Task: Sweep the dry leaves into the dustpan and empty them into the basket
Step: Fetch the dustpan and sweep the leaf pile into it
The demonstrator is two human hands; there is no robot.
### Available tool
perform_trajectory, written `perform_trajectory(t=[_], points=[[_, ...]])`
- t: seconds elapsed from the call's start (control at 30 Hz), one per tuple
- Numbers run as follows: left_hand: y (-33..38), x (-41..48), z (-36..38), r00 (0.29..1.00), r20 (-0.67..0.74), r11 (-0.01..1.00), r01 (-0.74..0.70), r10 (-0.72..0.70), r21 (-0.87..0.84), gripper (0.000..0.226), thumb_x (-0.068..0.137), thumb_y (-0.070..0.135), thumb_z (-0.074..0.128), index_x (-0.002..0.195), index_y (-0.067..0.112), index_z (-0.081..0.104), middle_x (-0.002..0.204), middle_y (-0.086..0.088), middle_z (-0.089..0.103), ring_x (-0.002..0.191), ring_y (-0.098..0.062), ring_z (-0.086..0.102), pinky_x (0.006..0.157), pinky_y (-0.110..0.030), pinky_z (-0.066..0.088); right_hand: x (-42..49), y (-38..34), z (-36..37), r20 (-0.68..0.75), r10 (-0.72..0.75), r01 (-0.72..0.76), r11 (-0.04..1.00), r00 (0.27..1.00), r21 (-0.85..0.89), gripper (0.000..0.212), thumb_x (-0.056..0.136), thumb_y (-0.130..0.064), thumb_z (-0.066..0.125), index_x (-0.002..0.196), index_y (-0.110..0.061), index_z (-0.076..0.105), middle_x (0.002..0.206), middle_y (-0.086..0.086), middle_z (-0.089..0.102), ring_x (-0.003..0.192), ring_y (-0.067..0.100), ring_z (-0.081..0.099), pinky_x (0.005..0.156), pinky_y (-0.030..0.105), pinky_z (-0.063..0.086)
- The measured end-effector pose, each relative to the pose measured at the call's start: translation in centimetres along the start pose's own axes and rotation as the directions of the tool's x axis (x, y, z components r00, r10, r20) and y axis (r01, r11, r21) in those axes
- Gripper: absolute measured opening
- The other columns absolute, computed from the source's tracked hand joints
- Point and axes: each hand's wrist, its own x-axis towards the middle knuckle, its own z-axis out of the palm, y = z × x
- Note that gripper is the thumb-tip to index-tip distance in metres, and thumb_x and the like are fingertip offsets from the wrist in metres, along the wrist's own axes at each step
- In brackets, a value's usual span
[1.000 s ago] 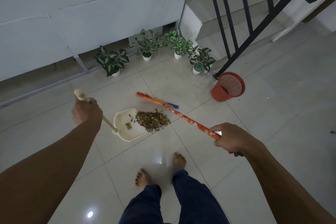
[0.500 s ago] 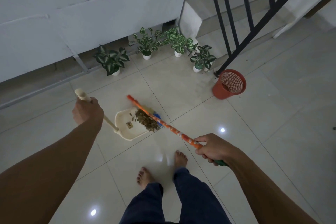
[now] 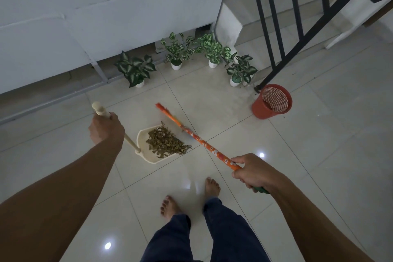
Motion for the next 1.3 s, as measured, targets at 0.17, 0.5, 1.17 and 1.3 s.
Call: perform_trajectory(t=[0.17,0.5,1.17,1.3], points=[[0.0,-0.1,0.0,1.0,-0.007,1.0,0.001,-0.001,0.001,0.029,0.099,0.029,0.055,0.115,0.005,0.061,0.106,-0.018,0.067,0.097,-0.036,0.064,0.076,-0.039,0.042,0.8,-0.2,0.8,0.099,0.005,-0.011,0.998,0.995,0.06,0.048,0.096,-0.011,0.058,0.143,-0.018,0.051,0.073,0.005,0.056,0.053,0.01,0.047,0.049,0.022,0.044],[0.2,0.3,0.0,1.0,0.013,1.0,0.005,-0.005,0.003,0.026,0.099,0.03,0.056,0.112,0.008,0.061,0.105,-0.017,0.068,0.096,-0.036,0.066,0.084,-0.045,0.052,-0.6,0.8,-1.7,0.05,-0.038,0.036,0.998,0.998,0.046,0.053,0.097,-0.012,0.058,0.147,-0.025,0.046,0.071,0.004,0.056,0.048,0.007,0.046,0.045,0.019,0.044],[-2.6,-0.6,-2.4,0.993,-0.038,0.988,0.11,-0.115,-0.108,0.027,0.1,0.026,0.056,0.112,0.002,0.061,0.093,-0.011,0.059,0.083,-0.027,0.056,0.075,-0.039,0.046,0.1,-1.6,-4.1,0.043,-0.101,0.092,0.978,0.994,0.188,0.042,0.096,-0.011,0.059,0.136,-0.025,0.056,0.068,0.005,0.056,0.046,0.008,0.046,0.042,0.023,0.042],[-5.3,-0.6,-5.0,0.973,-0.1,0.972,0.192,-0.206,-0.138,0.029,0.097,0.028,0.057,0.109,0.004,0.063,0.096,-0.018,0.067,0.089,-0.037,0.065,0.082,-0.047,0.053,1.9,-3.4,-4.2,0.033,-0.102,0.087,0.952,0.994,0.294,0.032,0.095,-0.008,0.06,0.124,-0.021,0.064,0.063,0.004,0.053,0.042,0.008,0.042,0.038,0.022,0.035]])
